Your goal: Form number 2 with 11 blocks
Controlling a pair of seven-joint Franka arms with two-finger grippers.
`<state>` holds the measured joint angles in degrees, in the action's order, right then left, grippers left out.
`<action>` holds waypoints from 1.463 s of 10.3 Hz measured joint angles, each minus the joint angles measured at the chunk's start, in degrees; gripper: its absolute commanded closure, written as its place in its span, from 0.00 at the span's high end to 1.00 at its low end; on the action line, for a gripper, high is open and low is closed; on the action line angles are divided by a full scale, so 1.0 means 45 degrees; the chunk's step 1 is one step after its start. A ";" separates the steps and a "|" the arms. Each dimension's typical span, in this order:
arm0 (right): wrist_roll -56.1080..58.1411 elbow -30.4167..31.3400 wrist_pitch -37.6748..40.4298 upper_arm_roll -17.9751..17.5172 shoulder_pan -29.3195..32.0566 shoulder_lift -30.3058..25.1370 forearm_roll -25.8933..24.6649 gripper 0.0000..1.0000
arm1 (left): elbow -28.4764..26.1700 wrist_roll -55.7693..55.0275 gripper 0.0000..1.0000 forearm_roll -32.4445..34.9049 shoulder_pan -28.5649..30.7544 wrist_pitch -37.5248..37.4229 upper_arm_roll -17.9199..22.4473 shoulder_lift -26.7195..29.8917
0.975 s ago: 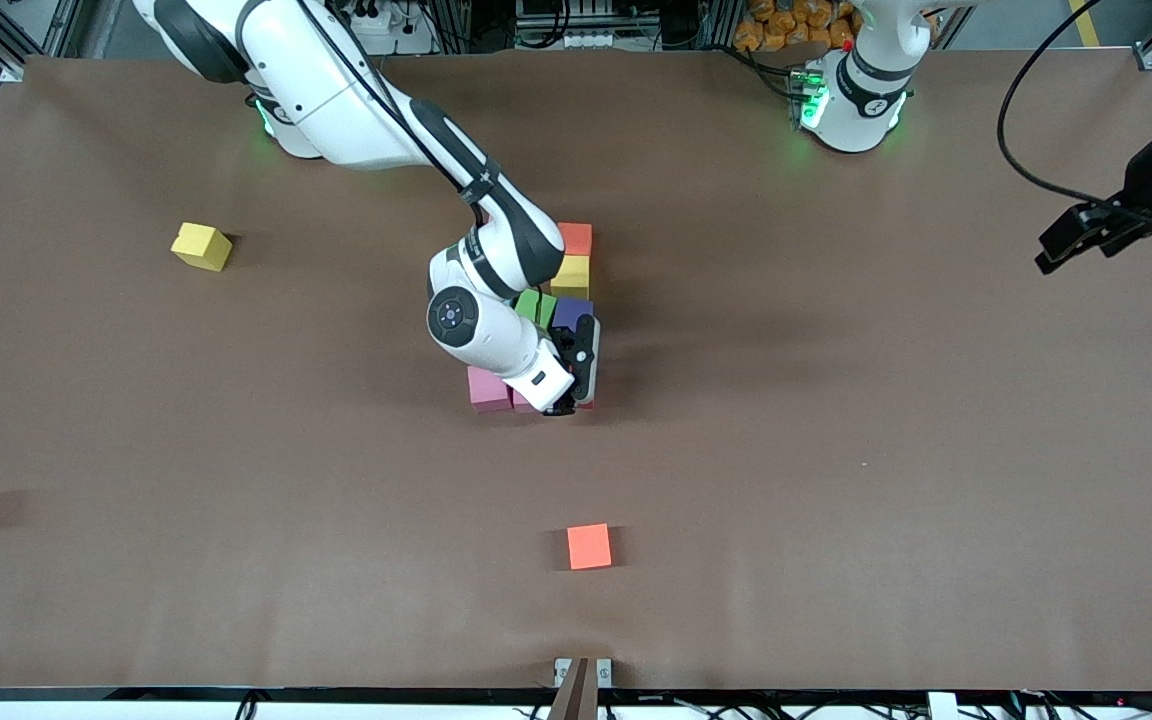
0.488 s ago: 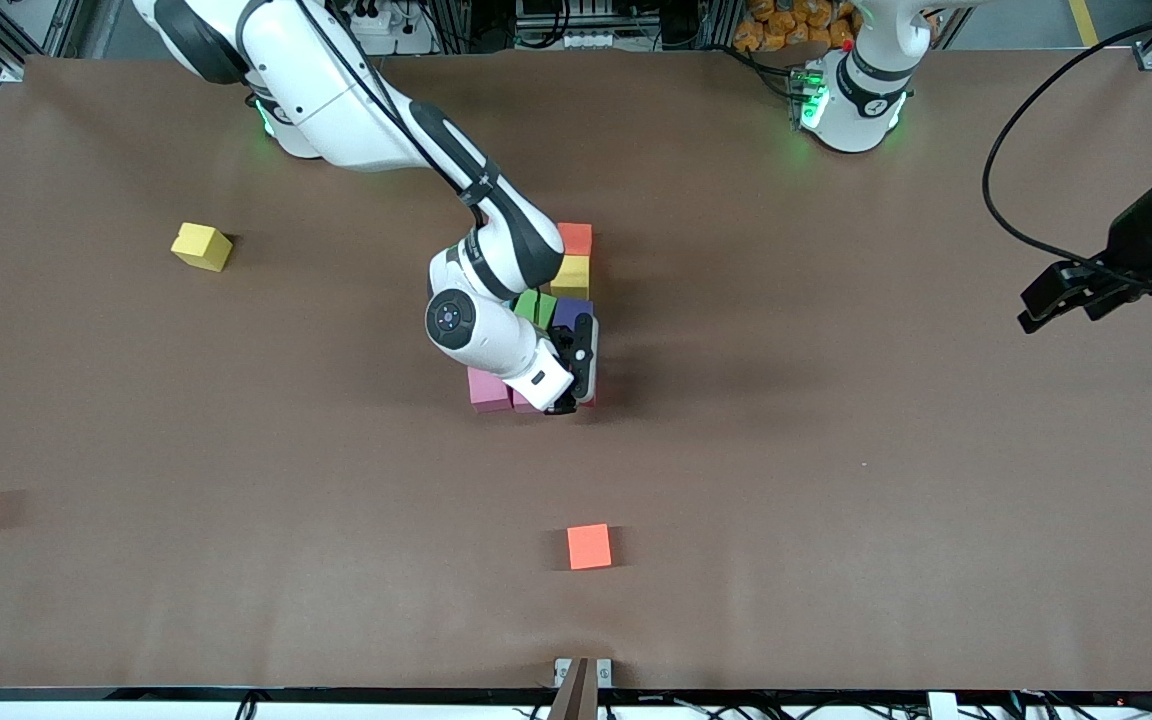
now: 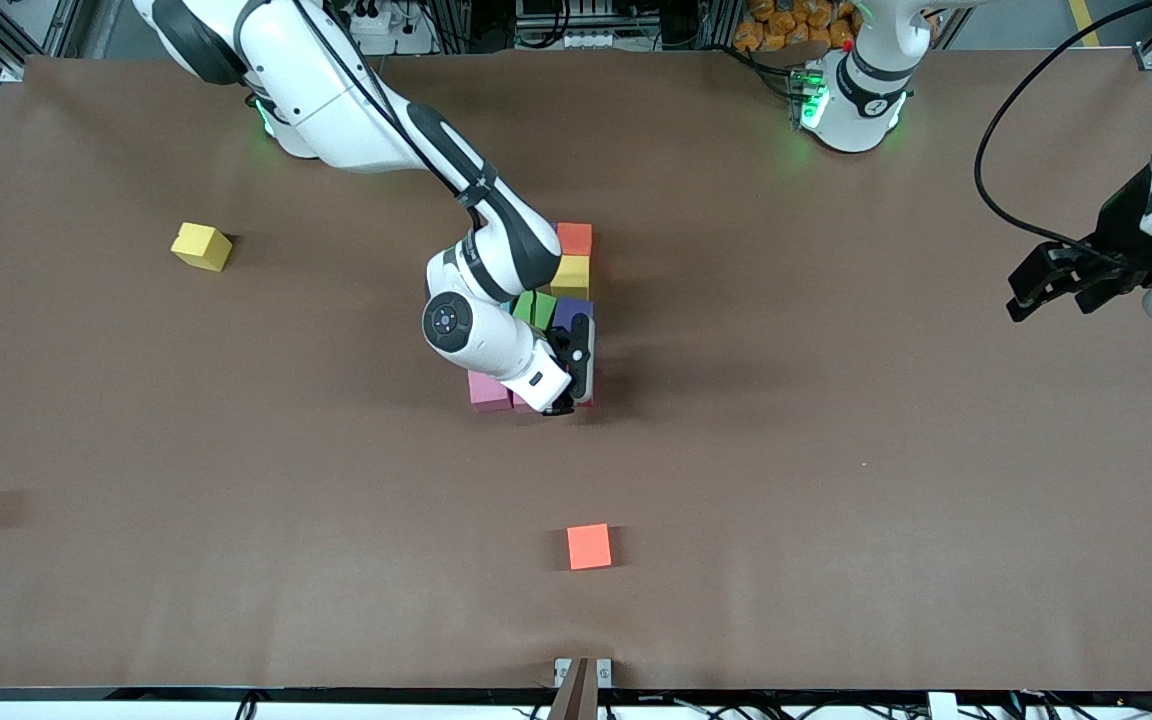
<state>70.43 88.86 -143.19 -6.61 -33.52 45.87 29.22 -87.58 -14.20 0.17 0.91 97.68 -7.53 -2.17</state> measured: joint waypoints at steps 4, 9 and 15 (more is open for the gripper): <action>0.0033 -0.0012 0.0238 -0.0003 0.0078 -0.0020 0.0029 0.00 | 0.0020 0.1185 0.75 0.0543 -0.0383 -0.0499 -0.0147 0.0153; 0.0286 -0.0013 0.0631 -0.0014 0.0210 -0.0065 0.0060 0.00 | 0.0000 0.2146 0.75 0.0698 -0.0479 -0.1379 -0.0213 0.0159; 0.0339 -0.0008 0.0667 -0.0026 0.0235 -0.0068 0.0118 0.08 | -0.0022 0.2142 0.75 0.0698 -0.0476 -0.1374 -0.0434 0.0159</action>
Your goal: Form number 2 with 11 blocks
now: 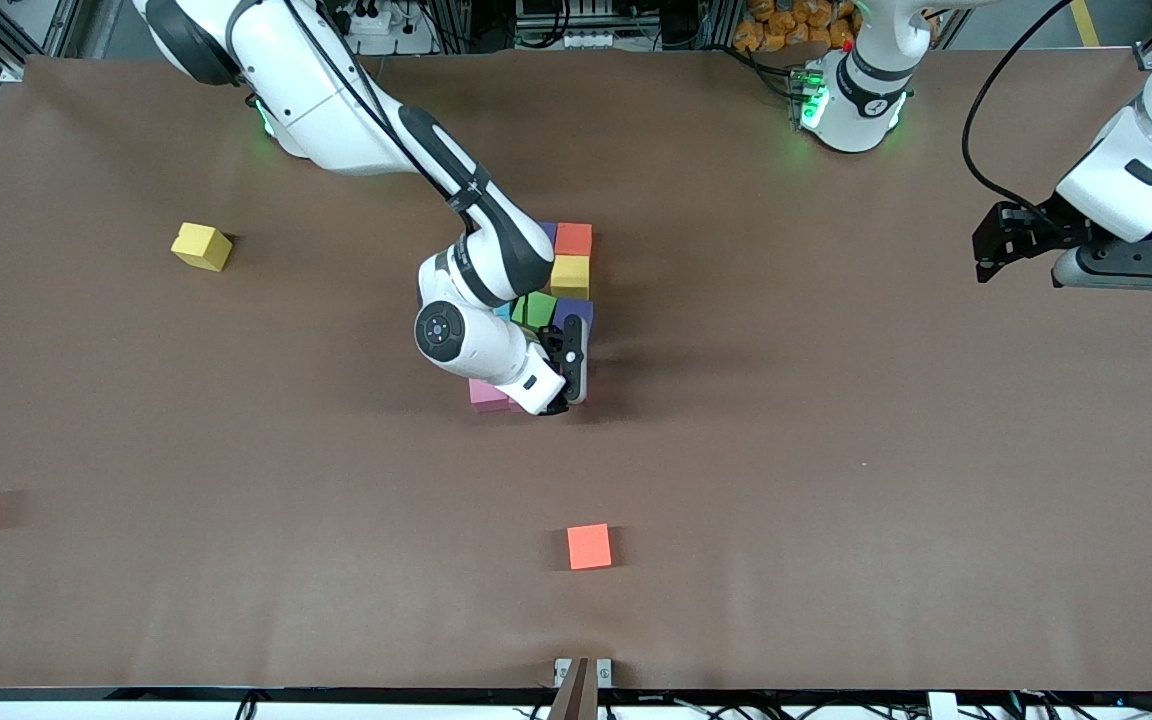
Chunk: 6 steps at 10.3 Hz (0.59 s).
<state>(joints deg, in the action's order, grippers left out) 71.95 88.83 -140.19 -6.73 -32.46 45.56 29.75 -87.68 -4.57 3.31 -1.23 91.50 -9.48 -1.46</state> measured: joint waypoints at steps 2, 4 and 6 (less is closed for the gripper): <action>0.0000 0.0004 -0.0007 0.0000 0.0001 0.0000 0.0032 0.09 | 0.0000 0.0000 0.75 0.0000 0.0015 0.0000 0.0000 0.0000; 0.0044 0.0005 -0.0010 0.0000 0.0001 0.0000 0.0036 0.06 | 0.0000 0.0000 0.75 0.0000 0.0015 0.0000 0.0000 0.0000; 0.0224 0.0006 -0.0009 0.0000 0.0001 0.0001 0.0036 0.03 | 0.0000 0.0000 0.75 0.0000 0.0021 0.0000 0.0000 0.0000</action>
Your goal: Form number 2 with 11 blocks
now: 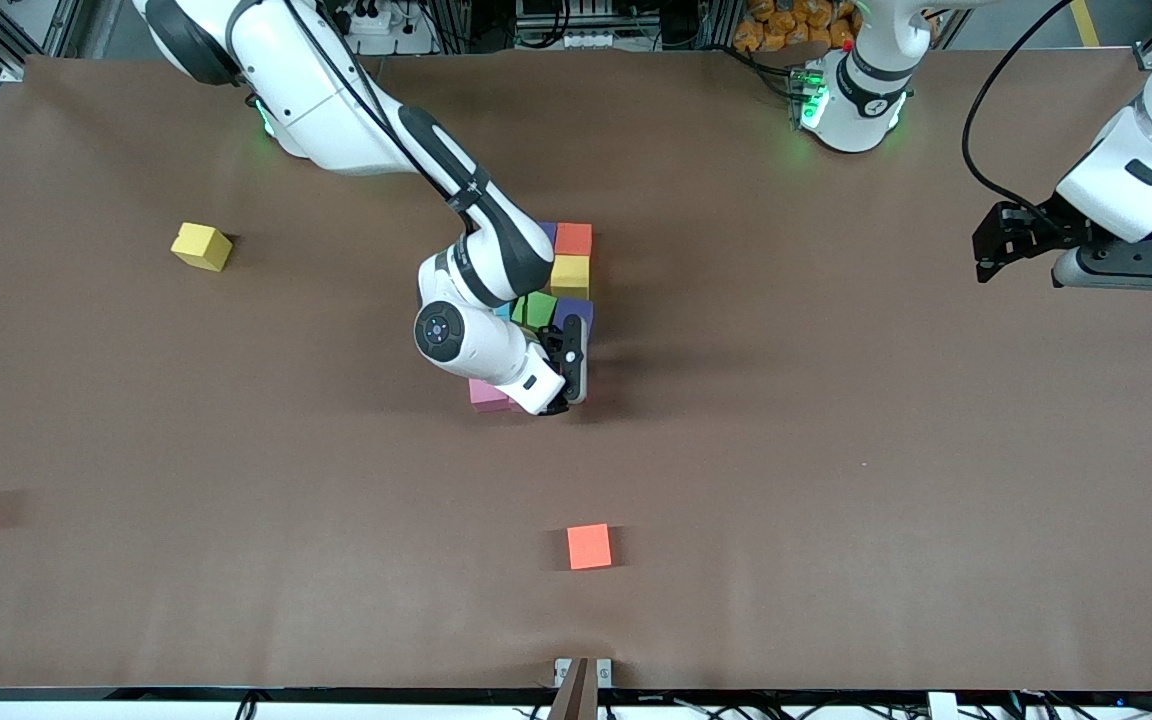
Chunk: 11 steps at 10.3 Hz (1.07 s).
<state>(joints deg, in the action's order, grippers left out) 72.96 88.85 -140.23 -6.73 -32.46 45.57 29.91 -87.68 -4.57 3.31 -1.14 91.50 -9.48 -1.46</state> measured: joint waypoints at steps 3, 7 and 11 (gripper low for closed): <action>0.0676 0.0061 -0.0262 -0.0076 -0.0009 0.0005 0.0000 0.00 | 0.0000 0.0000 0.75 0.0000 0.0010 0.0000 0.0000 0.0000; 0.1030 0.0079 -0.0417 -0.0135 -0.0065 0.0020 0.0000 0.00 | 0.0000 0.0000 0.75 0.0000 0.0012 0.0000 0.0000 0.0000; 0.1135 0.0080 -0.0417 -0.0139 -0.0065 0.0020 0.0000 0.01 | 0.0000 0.0000 0.75 0.0000 0.0012 0.0000 0.0000 0.0000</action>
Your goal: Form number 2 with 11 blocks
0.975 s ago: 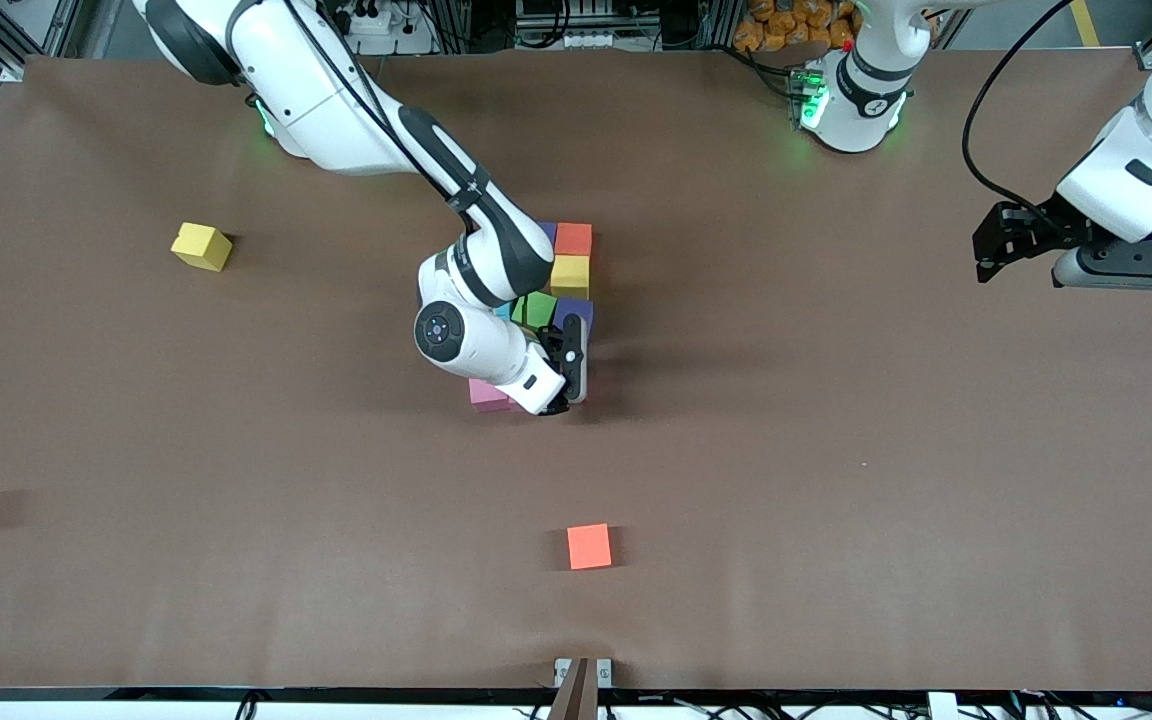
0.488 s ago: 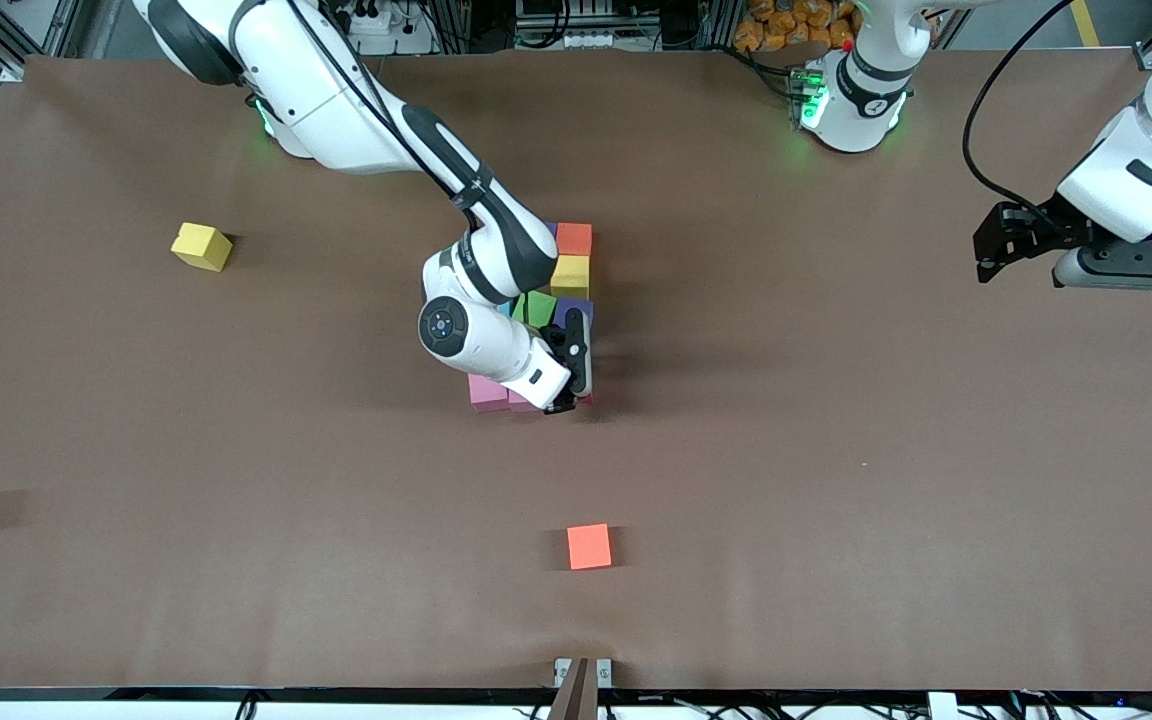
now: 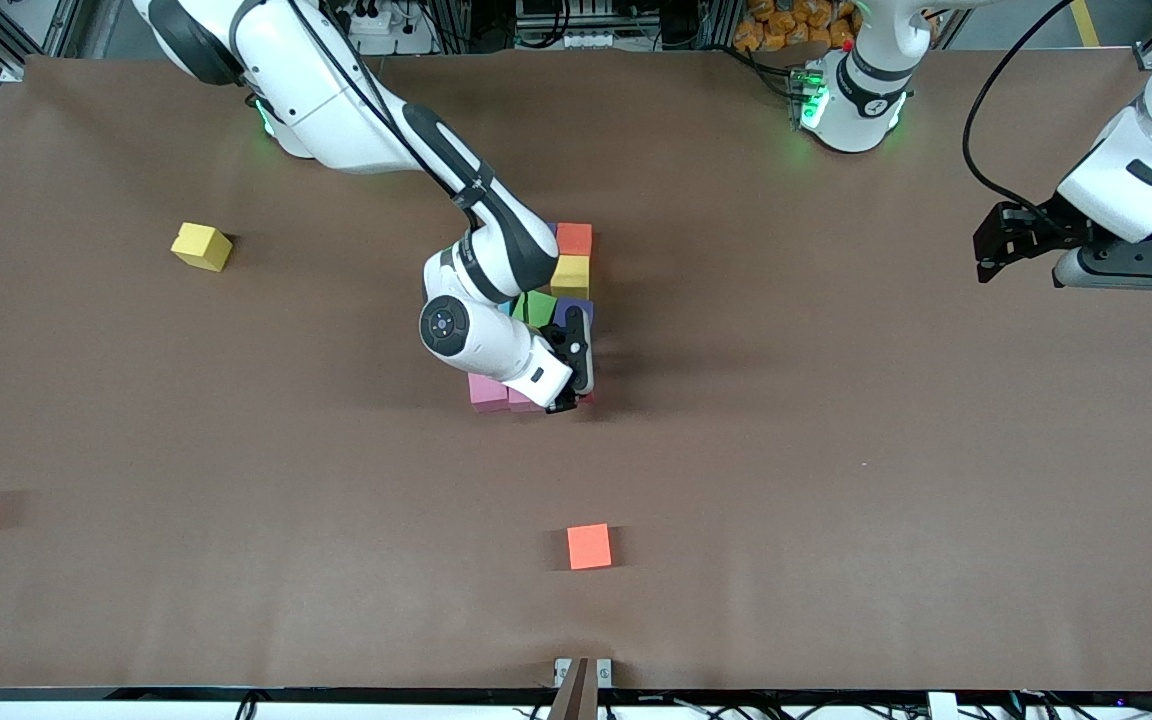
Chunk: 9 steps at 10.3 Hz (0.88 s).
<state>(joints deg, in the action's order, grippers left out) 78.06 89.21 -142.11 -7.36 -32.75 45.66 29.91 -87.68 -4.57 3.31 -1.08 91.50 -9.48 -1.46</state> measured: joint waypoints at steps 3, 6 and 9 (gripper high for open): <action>0.0000 0.0002 0.0001 0.0000 0.0004 0.0000 0.0006 0.02 | 0.0000 0.0000 0.75 0.0000 0.0000 0.0000 0.0000 0.0000; -0.0031 0.0017 0.0003 -0.0001 0.0036 -0.0002 0.0147 0.04 | 0.0000 0.0000 0.75 0.0000 0.0000 0.0000 0.0000 0.0000; -0.0038 0.0052 -0.0012 0.0003 0.0089 -0.0003 0.0547 0.04 | -0.0001 0.0000 0.75 -0.0007 0.0000 0.0000 0.0000 0.0000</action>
<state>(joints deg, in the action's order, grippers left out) 77.89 89.45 -142.16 -7.35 -32.35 45.64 32.37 -87.68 -4.57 3.28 -1.08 91.50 -9.48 -1.46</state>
